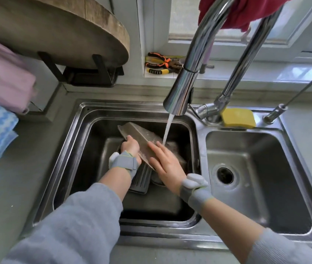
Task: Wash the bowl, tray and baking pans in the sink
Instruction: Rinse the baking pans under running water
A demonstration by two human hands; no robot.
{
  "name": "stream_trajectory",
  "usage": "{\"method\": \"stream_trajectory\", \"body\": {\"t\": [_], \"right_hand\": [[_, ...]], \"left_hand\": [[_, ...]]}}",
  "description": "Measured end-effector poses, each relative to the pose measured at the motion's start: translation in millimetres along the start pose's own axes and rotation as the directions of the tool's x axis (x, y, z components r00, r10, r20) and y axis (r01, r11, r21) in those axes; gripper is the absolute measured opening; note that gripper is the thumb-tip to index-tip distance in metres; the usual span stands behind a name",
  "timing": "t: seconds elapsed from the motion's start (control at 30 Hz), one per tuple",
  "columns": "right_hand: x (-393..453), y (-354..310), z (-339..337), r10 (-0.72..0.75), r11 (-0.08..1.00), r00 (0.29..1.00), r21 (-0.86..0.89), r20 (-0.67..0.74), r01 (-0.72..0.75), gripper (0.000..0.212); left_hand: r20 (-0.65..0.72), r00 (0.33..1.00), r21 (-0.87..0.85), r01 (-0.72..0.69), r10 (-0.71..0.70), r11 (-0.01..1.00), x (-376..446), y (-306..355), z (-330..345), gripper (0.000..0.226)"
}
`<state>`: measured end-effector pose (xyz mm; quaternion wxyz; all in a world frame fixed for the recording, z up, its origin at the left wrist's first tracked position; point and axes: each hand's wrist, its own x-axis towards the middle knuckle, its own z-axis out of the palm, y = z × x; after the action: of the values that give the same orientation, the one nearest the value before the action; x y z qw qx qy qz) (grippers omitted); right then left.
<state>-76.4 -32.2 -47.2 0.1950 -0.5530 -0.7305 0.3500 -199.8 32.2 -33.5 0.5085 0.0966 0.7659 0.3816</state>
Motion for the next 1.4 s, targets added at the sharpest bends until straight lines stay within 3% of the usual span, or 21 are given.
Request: {"method": "stream_trajectory", "body": {"t": [0.07,0.13,0.2,0.27,0.3,0.33,0.37,0.4,0.43,0.5,0.67,0.73,0.8,1.0,1.1,1.17,1.27,1.33,1.4], "right_hand": [[-6.1,-1.4,8.0,0.164,0.979,0.984,0.135,-0.075,-0.153,0.056],[1.1,-10.1,13.2,0.367,0.892,0.928,0.306,-0.063,-0.332,0.063],[26.5,-8.8,11.0,0.577,0.762,0.816,0.38,-0.032,-0.525,0.068],[57.5,0.2,0.0,0.77,0.578,0.638,0.405,0.016,-0.708,0.068],[67.8,1.8,-2.6,0.832,0.504,0.554,0.372,0.033,-0.779,0.067],[72.3,-3.2,-1.3,0.856,0.476,0.515,0.324,0.043,-0.818,0.064],[72.6,-13.6,5.6,0.842,0.507,0.537,0.277,0.041,-0.816,0.061],[68.9,-26.0,14.5,0.796,0.578,0.604,0.243,0.046,-0.779,0.06],[59.9,-37.4,22.1,0.748,0.625,0.66,0.267,0.064,-0.734,0.061],[46.4,-41.3,32.7,0.713,0.622,0.695,0.371,0.098,-0.69,0.061],[67.2,6.0,22.7,0.791,0.479,0.591,0.444,0.155,-0.757,0.067],[68.6,12.2,27.5,0.785,0.414,0.584,0.526,0.206,-0.743,0.071],[66.2,16.4,30.6,0.775,0.415,0.592,0.526,0.223,-0.742,0.07],[63.4,35.7,20.3,0.719,0.653,0.689,0.246,0.094,-0.716,0.05],[68.4,38.1,18.7,0.665,0.739,0.738,0.041,0.112,-0.672,0.055],[73.4,24.6,20.5,0.552,0.834,0.83,-0.092,0.087,-0.545,0.053],[71.9,-2.6,21.8,0.28,0.953,0.955,-0.149,0.101,-0.264,0.053],[53.3,-9.8,25.7,0.135,0.987,0.974,-0.107,0.181,-0.117,0.055],[32.8,4.1,24.7,0.088,0.995,0.966,-0.062,0.243,-0.075,0.054]], "left_hand": [[-0.049,0.997,-0.065,0.061,-0.064,0.996,4.2,-3.7,-3.8,0.053],[-0.081,0.989,-0.067,0.117,-0.122,0.991,2.1,-5.0,-4.5,0.054],[-0.099,0.984,-0.065,0.143,-0.149,0.988,3.6,-7.6,-2.9,0.055],[-0.122,0.984,-0.071,0.124,-0.132,0.99,-2.2,-8.1,-2.8,0.055],[-0.143,0.983,-0.073,0.104,-0.113,0.992,-3.7,-6.9,-2.7,0.055],[-0.165,0.982,-0.075,0.082,-0.093,0.994,-3.4,-4.8,-3.2,0.055],[-0.184,0.98,-0.071,0.065,-0.077,0.995,-2.9,-1.4,-4.3,0.055],[-0.198,0.978,-0.058,0.049,-0.06,0.997,0.2,1.3,-5.2,0.056],[-0.212,0.977,-0.038,0.026,-0.033,0.999,2.7,3.2,-6.4,0.056],[-0.235,0.972,0.01,-0.021,0.022,1.0,3.9,1.5,-10.7,0.056],[-0.145,0.989,-0.031,-0.007,0.002,0.999,1.1,-17.7,-30.1,0.06],[-0.121,0.993,-0.026,-0.009,0.005,1.0,1.7,-25.0,-41.8,0.063],[-0.121,0.993,-0.004,0.003,-0.004,1.0,2.1,-31.9,-51.6,0.064],[-0.071,0.997,0.094,0.006,0.001,0.996,11.8,-40.1,-79.3,0.063],[-0.044,0.998,0.15,-0.038,0.045,0.988,15.1,-36.1,-80.2,0.067],[0.012,0.996,0.221,-0.084,0.083,0.972,14.3,-36.2,-74.2,0.071],[0.079,0.992,0.244,-0.114,0.098,0.963,6.7,-39.3,-52.6,0.074],[0.052,0.995,0.235,-0.099,0.09,0.967,6.1,-43.2,-46.7,0.077],[0.032,0.998,0.211,-0.064,0.058,0.975,13.0,-42.8,-51.2,0.076]]}}
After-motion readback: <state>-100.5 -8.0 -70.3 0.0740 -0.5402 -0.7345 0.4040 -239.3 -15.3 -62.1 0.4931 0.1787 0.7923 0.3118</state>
